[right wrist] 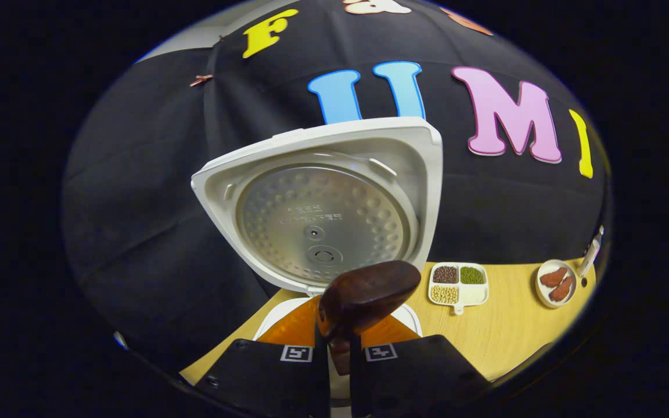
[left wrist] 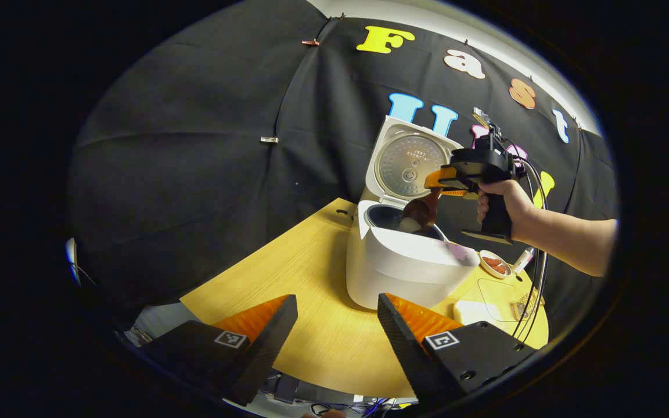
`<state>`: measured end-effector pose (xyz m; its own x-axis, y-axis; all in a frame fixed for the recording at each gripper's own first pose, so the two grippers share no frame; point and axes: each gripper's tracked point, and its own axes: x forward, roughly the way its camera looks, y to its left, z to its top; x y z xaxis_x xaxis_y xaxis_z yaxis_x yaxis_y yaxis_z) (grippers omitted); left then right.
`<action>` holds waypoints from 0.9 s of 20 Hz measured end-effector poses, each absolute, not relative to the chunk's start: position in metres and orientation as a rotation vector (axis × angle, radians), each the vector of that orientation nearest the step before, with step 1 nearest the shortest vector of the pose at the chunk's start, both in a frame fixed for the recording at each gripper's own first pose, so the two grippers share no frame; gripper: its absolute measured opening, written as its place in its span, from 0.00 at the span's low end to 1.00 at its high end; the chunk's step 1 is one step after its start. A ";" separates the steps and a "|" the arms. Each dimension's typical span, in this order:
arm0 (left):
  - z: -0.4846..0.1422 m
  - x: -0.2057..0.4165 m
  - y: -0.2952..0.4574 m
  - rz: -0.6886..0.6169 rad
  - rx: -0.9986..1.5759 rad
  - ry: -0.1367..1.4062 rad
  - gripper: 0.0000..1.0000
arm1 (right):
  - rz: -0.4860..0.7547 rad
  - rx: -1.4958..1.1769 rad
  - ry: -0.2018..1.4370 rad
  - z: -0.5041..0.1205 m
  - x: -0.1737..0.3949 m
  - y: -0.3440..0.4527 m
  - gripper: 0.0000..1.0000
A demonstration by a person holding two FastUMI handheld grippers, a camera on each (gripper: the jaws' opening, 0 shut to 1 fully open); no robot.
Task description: Close the left gripper, press the button to open the rice cooker; take a wooden spoon from the chopstick holder with the right hand, scoop a spoonful of rice and pour it into the rice cooker, then put the wooden spoon back into the chopstick holder.
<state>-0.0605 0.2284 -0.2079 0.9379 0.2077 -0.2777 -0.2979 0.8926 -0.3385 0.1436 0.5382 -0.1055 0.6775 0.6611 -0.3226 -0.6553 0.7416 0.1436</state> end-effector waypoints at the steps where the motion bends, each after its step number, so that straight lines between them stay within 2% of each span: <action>1: -0.207 -0.060 0.228 0.265 -0.387 0.237 0.95 | 0.754 -0.018 0.349 -0.104 0.141 0.542 0.18; 5: -0.208 -0.055 0.228 0.269 -0.397 0.232 0.95 | 0.810 -0.150 0.298 -0.107 0.132 0.553 0.18; 6: -0.207 -0.056 0.227 0.270 -0.401 0.227 0.95 | 0.825 -0.181 0.278 -0.106 0.129 0.556 0.13; 7: -0.206 -0.056 0.228 0.271 -0.404 0.222 0.95 | 0.839 -0.208 0.255 -0.105 0.126 0.558 0.18; 15: -0.209 -0.056 0.219 0.272 -0.411 0.218 0.95 | 0.951 -0.463 0.086 -0.109 0.093 0.574 0.18; 18: -0.207 -0.056 0.216 0.269 -0.408 0.216 0.95 | 0.976 -0.496 0.070 -0.113 0.084 0.577 0.18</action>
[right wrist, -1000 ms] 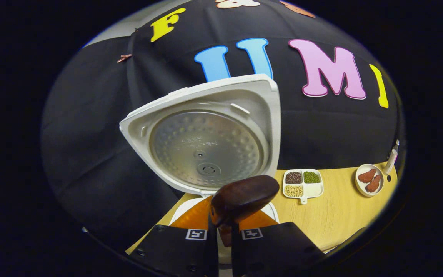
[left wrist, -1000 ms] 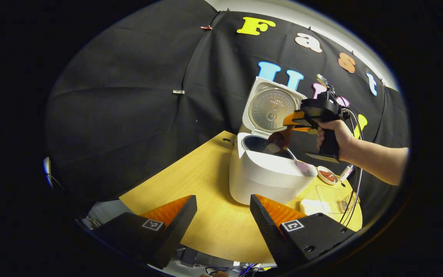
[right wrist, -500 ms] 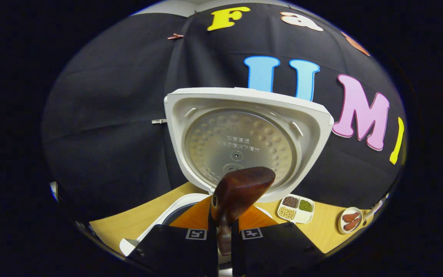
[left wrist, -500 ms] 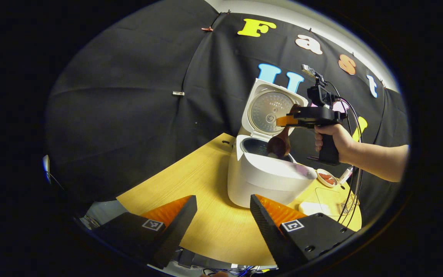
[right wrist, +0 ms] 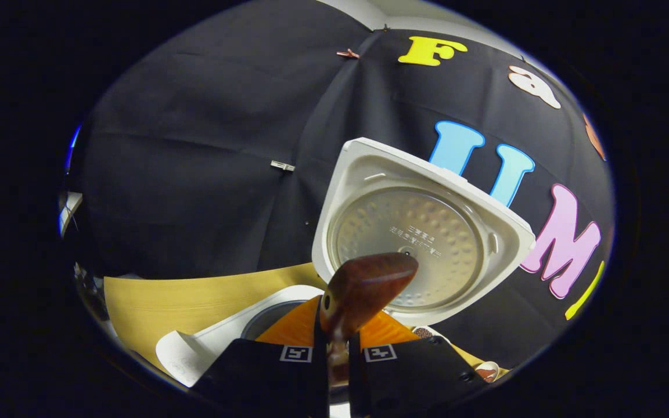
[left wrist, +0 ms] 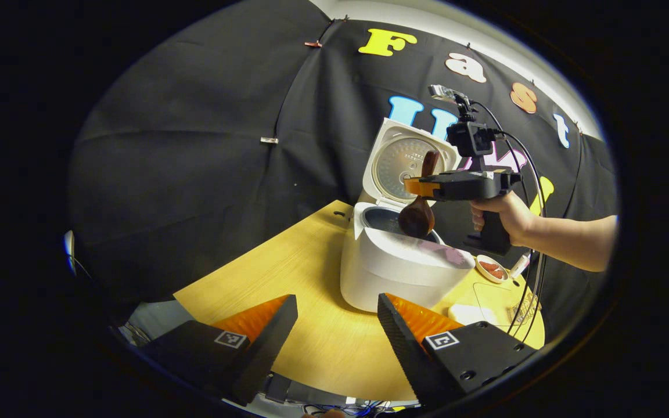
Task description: Close the left gripper, press the button to open the rice cooker; take a wooden spoon from the chopstick holder with the right hand, scoop a spoonful of rice and pour it into the rice cooker, then put the wooden spoon back into the chopstick holder.
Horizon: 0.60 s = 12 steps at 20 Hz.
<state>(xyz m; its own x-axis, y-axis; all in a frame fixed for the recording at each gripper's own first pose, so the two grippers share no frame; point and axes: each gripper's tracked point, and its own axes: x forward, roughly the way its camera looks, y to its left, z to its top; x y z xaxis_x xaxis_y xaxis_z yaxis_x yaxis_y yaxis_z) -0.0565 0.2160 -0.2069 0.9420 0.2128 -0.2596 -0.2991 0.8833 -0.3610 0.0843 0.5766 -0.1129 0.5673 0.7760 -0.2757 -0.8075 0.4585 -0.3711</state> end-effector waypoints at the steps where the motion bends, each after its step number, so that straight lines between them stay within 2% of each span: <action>1: -0.206 -0.056 0.214 0.267 -0.407 0.214 0.95 | 0.975 -0.482 0.078 -0.112 0.084 0.576 0.17; 7: -0.198 -0.055 0.202 0.249 -0.385 0.209 0.95 | 0.901 -0.272 0.175 -0.078 0.100 0.550 0.18; 12: -0.187 -0.049 0.179 0.207 -0.355 0.213 0.96 | 0.810 -0.249 0.131 -0.040 0.121 0.495 0.18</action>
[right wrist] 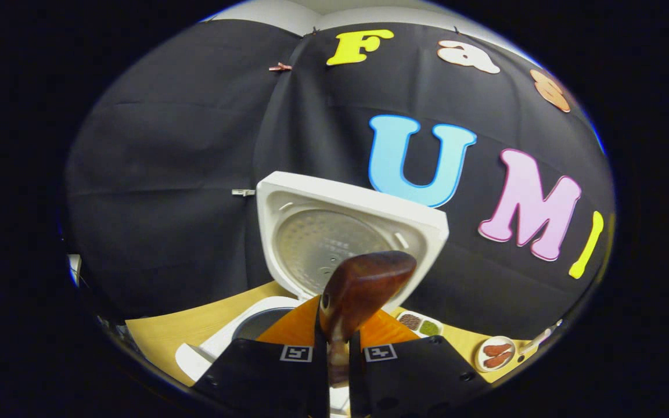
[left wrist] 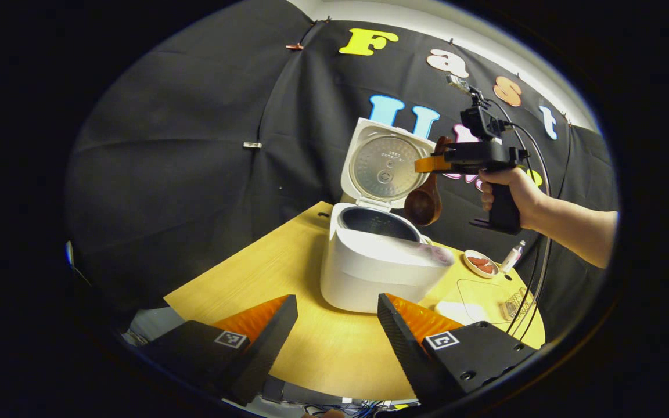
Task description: Close the left gripper, press the button to open the rice cooker; take a wooden spoon from the chopstick holder with the right hand, scoop a spoonful of rice and pour it into the rice cooker, then put the wooden spoon back into the chopstick holder.
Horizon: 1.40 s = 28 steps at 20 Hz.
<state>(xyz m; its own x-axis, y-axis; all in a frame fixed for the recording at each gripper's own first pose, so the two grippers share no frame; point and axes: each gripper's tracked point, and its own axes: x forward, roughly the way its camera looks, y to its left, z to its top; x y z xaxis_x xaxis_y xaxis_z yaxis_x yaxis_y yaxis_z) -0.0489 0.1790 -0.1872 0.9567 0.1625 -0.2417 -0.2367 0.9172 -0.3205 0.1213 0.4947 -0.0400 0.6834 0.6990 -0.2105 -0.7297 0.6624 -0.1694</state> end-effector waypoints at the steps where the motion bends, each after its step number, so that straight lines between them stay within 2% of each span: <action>1: -0.183 -0.045 0.173 0.195 -0.346 0.213 0.95 | 0.803 -0.221 0.136 -0.034 0.123 0.482 0.17; 2: -0.179 -0.042 0.167 0.185 -0.341 0.213 0.95 | 0.792 -0.193 0.147 -0.029 0.125 0.468 0.18; 3: -0.175 -0.038 0.161 0.173 -0.335 0.213 0.95 | 0.773 -0.171 0.154 -0.024 0.130 0.450 0.13; 4: -0.171 -0.035 0.154 0.161 -0.328 0.211 0.95 | 0.752 -0.155 0.157 -0.020 0.136 0.432 0.18; 16: -0.128 -0.004 0.055 0.072 -0.302 0.222 0.95 | 0.428 0.130 0.273 -0.007 0.213 0.163 0.18; 22: -0.107 0.019 0.034 0.084 -0.312 0.225 0.95 | 0.262 0.207 0.322 -0.045 0.231 0.042 0.18; 26: -0.092 0.032 0.044 0.153 -0.275 0.214 0.96 | 0.173 0.236 0.373 -0.087 0.237 -0.015 0.18; 27: -0.088 0.033 0.043 0.166 -0.276 0.213 0.96 | 0.151 0.250 0.386 -0.098 0.239 -0.027 0.13; 28: -0.088 0.034 0.042 0.177 -0.275 0.214 0.95 | 0.134 0.270 0.404 -0.109 0.240 -0.035 0.18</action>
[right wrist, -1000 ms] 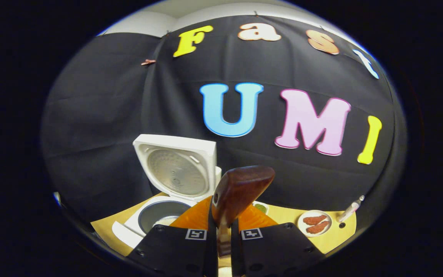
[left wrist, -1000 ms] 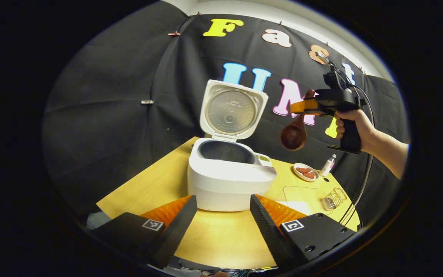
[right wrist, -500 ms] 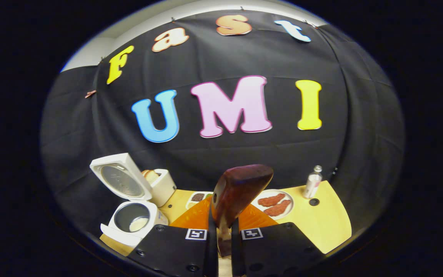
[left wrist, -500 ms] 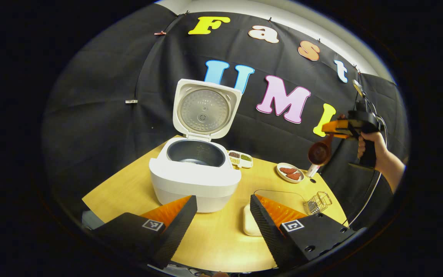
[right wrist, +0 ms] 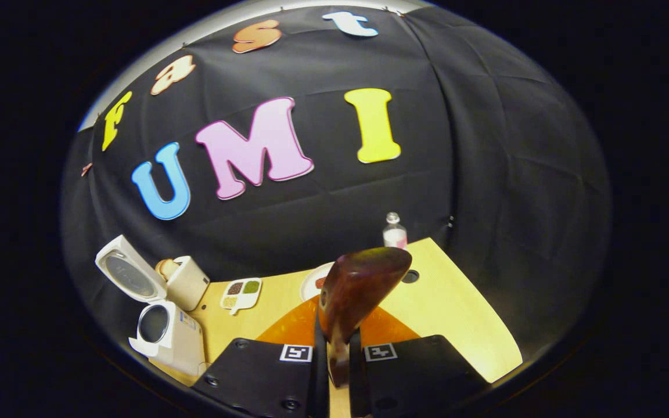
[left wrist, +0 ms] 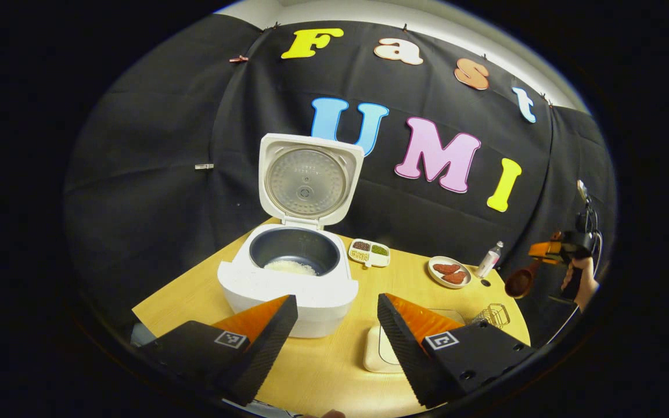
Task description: Close the left gripper, press the button to open the rice cooker; take a wooden spoon from the chopstick holder with the right hand, scoop a spoonful of rice and pour it into the rice cooker, then put the wooden spoon back into the chopstick holder.
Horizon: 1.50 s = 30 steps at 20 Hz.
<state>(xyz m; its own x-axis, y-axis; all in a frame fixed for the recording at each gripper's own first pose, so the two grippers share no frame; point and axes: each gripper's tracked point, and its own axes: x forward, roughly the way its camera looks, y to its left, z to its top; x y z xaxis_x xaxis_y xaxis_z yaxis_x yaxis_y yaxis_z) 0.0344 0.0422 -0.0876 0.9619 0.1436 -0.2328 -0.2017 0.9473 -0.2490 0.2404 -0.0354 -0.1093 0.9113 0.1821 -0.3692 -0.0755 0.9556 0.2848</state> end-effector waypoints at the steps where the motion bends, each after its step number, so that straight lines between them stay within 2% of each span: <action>1: -0.086 0.036 0.041 0.187 -0.273 0.217 0.96 | 0.119 0.287 0.420 -0.122 0.242 -0.044 0.18; 2: -0.085 0.038 0.039 0.201 -0.286 0.222 0.96 | 0.105 0.300 0.440 -0.136 0.242 -0.051 0.18; 3: -0.085 0.039 0.033 0.202 -0.315 0.226 0.95 | 0.092 0.310 0.463 -0.150 0.242 -0.057 0.13; 4: -0.083 0.041 0.027 0.206 -0.333 0.224 0.95 | 0.079 0.320 0.483 -0.162 0.241 -0.063 0.18; 5: -0.082 0.041 0.021 0.213 -0.335 0.224 0.95 | 0.068 0.332 0.501 -0.174 0.241 -0.066 0.13; 6: -0.083 0.043 0.013 0.211 -0.328 0.227 0.95 | 0.062 0.348 0.517 -0.184 0.241 -0.066 0.18; 7: -0.082 0.043 0.006 0.207 -0.317 0.229 0.95 | 0.062 0.364 0.536 -0.195 0.241 -0.065 0.18; 8: -0.081 0.045 0.000 0.199 -0.303 0.231 0.96 | 0.066 0.375 0.555 -0.205 0.239 -0.063 0.13; 9: -0.080 0.044 -0.005 0.193 -0.287 0.234 0.95 | 0.068 0.380 0.571 -0.213 0.239 -0.060 0.18; 15: -0.084 0.042 -0.014 0.193 -0.280 0.241 0.95 | 0.028 0.356 0.626 -0.255 0.236 -0.052 0.18; 20: -0.083 0.036 0.002 0.216 -0.286 0.231 0.95 | -0.008 0.396 0.630 -0.260 0.233 -0.057 0.24; 21: -0.082 0.035 0.008 0.219 -0.286 0.230 0.95 | -0.014 0.393 0.630 -0.259 0.230 -0.060 0.31; 22: -0.080 0.035 0.013 0.219 -0.293 0.230 0.95 | -0.027 0.389 0.628 -0.257 0.226 -0.065 0.52; 23: -0.076 0.035 0.019 0.213 -0.308 0.228 0.95 | -0.050 0.378 0.624 -0.255 0.223 -0.071 0.53; 24: -0.071 0.035 0.026 0.217 -0.311 0.221 0.95 | -0.071 0.361 0.612 -0.250 0.217 -0.080 0.78; 25: -0.064 0.036 0.036 0.226 -0.302 0.211 0.95 | -0.080 0.346 0.596 -0.245 0.214 -0.084 0.78; 27: -0.048 0.039 0.057 0.246 -0.267 0.190 0.95 | -0.118 0.311 0.580 -0.239 0.199 -0.094 0.99; 30: -0.013 0.048 0.088 0.259 -0.237 0.148 0.95 | -0.167 0.258 0.511 -0.217 0.170 -0.105 0.99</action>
<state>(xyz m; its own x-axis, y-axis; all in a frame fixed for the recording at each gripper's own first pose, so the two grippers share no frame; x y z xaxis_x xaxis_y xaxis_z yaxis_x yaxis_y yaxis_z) 0.0485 0.0876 -0.0134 0.9560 0.2358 -0.1746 -0.2704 0.9389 -0.2127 0.1696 -0.1055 -0.2167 0.8596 -0.0934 -0.5024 0.2212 0.9543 0.2011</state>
